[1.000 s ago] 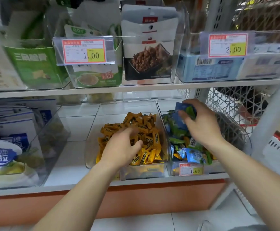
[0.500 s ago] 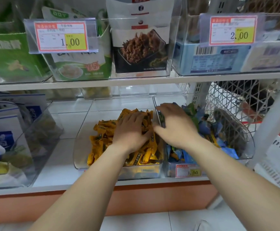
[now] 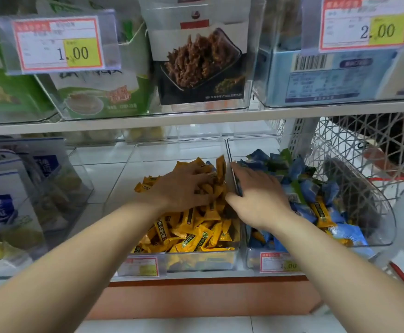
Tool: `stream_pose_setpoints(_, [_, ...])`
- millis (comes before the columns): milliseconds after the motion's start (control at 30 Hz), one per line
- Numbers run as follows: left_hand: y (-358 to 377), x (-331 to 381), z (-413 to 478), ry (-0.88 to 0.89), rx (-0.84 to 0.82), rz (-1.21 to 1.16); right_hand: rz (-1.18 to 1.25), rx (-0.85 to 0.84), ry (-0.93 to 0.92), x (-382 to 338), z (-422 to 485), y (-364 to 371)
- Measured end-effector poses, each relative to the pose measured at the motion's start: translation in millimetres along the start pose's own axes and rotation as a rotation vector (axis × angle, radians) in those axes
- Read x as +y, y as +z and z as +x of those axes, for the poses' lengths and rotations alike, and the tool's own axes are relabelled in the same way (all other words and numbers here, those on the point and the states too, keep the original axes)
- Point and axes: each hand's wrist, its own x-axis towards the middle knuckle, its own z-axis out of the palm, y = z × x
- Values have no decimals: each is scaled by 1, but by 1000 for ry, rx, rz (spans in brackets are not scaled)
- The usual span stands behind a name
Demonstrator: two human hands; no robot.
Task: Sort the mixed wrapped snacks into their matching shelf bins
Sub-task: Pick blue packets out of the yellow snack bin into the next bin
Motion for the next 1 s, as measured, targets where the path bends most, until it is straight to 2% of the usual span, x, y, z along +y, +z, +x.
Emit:
stream_pose_setpoints(233, [-33, -31, -40, -206, -147, 189, -5, -29, 4, 0, -2, -1])
stream_pose_setpoints(333, [-43, -20, -26, -261, -67, 235, 0, -36, 1, -1, -2, -2])
stream_pose_setpoints(433, [-34, 2, 4, -175, 116, 7, 11, -26, 4, -1, -3, -1])
stream_pose_setpoints(500, [-19, 19, 22, -77, 85, -99, 16, -23, 2, -1, -3, -1])
stream_pose_setpoints(600, [4, 24, 35, -14, -30, -50, 20, -23, -6, 1, -3, 0])
stream_pose_setpoints(733, [8, 1, 19, 34, 10, 50, 22, -33, -15, 4, -3, -1])
stream_pose_setpoints(900, [-29, -34, -4, -243, -129, 78, 25, -33, -27, 4, -4, 0])
stream_pose_setpoints(967, [-42, -29, 1, -257, -151, 192, 24, -27, -28, 4, -5, 0])
stream_pose_setpoints(1000, [-45, -22, 7, -240, -110, 232, 23, -25, -30, 4, -5, 1])
